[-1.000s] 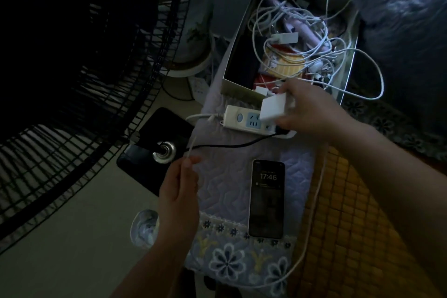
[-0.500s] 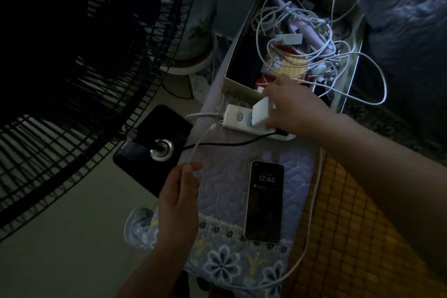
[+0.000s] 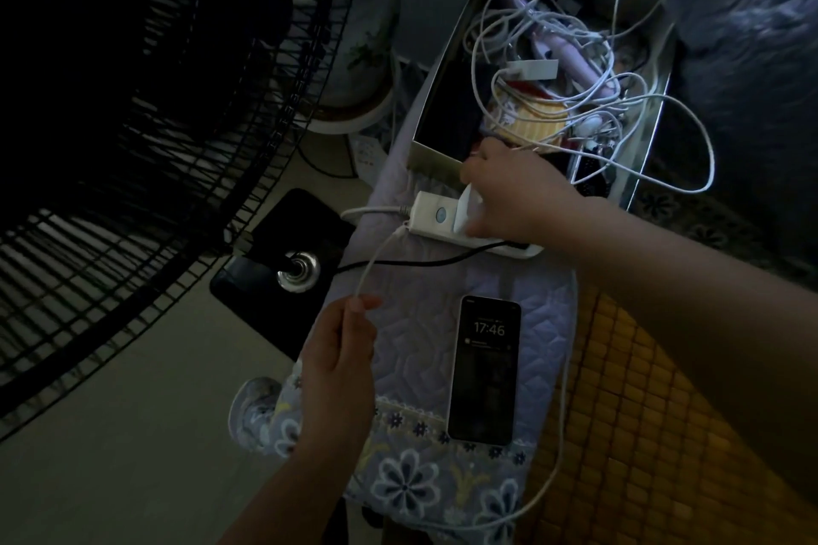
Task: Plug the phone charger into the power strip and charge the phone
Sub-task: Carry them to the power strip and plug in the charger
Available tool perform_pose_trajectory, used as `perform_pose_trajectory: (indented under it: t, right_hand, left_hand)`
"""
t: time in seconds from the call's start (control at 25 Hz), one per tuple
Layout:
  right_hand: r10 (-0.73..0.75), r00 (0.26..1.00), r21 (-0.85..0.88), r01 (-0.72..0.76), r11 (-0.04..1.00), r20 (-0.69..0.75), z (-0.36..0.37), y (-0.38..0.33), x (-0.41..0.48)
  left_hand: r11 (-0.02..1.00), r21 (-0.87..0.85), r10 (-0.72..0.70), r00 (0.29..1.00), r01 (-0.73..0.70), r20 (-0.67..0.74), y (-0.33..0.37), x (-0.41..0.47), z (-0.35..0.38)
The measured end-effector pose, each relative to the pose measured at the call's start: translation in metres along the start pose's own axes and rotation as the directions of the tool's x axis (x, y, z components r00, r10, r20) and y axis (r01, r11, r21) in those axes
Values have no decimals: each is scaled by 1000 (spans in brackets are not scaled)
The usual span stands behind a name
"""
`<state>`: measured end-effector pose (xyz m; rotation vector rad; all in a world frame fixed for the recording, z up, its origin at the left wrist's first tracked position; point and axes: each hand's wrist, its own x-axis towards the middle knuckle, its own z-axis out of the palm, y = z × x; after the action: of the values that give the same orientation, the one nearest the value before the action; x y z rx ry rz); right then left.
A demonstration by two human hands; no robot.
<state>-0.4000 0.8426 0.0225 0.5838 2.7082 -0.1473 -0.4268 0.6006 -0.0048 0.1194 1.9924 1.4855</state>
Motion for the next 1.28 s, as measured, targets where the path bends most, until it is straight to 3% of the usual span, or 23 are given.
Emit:
perform_pose_trajectory:
  t: [0.52, 0.76, 1.0, 1.16, 1.2, 1.24, 1.28]
  right_hand:
    - [70, 997, 51, -68, 996, -35, 13, -10, 4]
    - [197, 980, 443, -168, 880, -19, 6, 14, -8]
    - [204, 978, 428, -170, 888, -34, 15, 8, -7]
    - [210, 978, 296, -197, 935, -13, 10, -1, -15]
    - [235, 967, 372, -183, 910, -100, 9, -6, -26]
    - [324, 924, 544, -168, 822, -203, 9, -15, -40]
    - [473, 841, 759, -122, 640, -263, 8, -27, -58]
  left_hand:
    - [1000, 4, -5, 998, 4, 60, 22, -6, 18]
    - [1000, -4, 0, 998, 0, 62, 22, -10, 16]
    - [1000, 0, -21, 995, 22, 101, 23, -12, 16]
    - [1000, 10, 26, 993, -27, 116, 35, -16, 17]
    - [999, 5, 45, 992, -46, 119, 37, -16, 16]
    - [998, 0, 64, 990, -64, 126, 39, -17, 16]
    - [997, -7, 80, 987, -79, 142, 40, -19, 15]
